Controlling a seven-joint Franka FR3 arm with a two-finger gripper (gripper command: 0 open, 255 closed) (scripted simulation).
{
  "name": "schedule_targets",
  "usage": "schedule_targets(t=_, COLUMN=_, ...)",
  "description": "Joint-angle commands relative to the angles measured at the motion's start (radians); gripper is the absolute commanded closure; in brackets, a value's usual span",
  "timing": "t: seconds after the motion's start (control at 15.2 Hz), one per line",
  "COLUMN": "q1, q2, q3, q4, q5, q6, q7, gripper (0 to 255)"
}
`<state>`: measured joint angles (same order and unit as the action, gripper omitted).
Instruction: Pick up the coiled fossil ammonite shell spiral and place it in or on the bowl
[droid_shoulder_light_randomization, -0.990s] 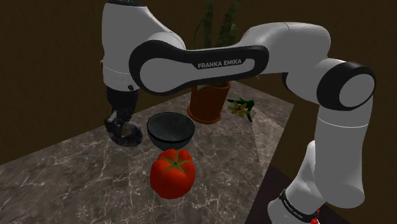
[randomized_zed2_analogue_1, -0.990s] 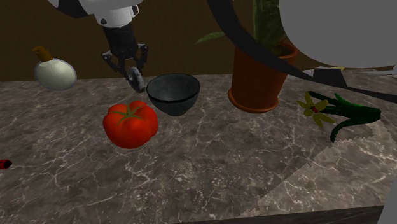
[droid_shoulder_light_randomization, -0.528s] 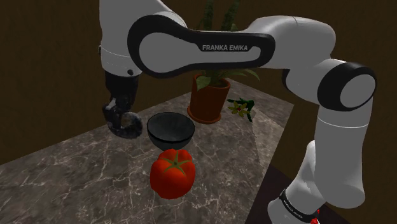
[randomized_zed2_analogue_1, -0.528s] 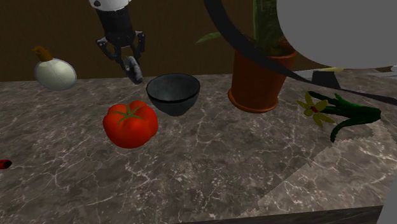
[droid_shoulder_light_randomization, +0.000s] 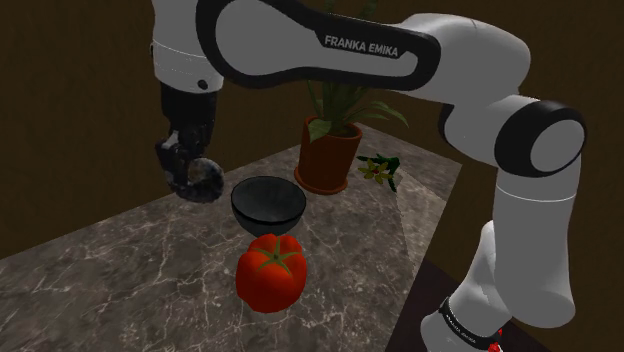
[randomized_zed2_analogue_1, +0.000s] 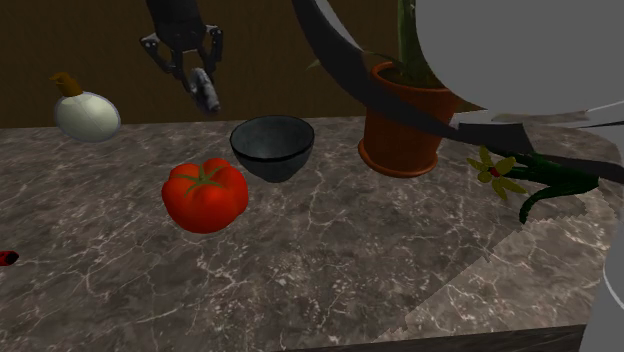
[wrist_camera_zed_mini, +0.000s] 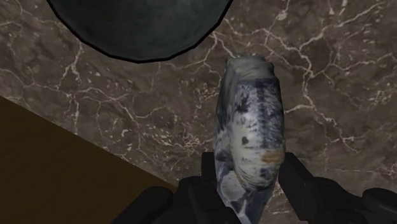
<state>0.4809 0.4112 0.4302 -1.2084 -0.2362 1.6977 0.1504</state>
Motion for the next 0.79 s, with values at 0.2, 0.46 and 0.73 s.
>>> schedule_targets(t=0.2, q1=0.021, q2=0.027, q3=-0.001, q4=0.115, q5=-0.01, q6=-0.088, q7=-0.006, gripper=255)
schedule_targets(t=0.46, q1=0.046, q2=0.064, q3=-0.003, q4=0.229, q5=-0.025, q6=-0.166, q7=-0.011, gripper=255)
schedule_targets(t=0.73, q1=-0.052, q2=-0.101, q3=0.006, q4=-0.001, q5=0.043, q6=-0.089, q7=-0.052, gripper=255)
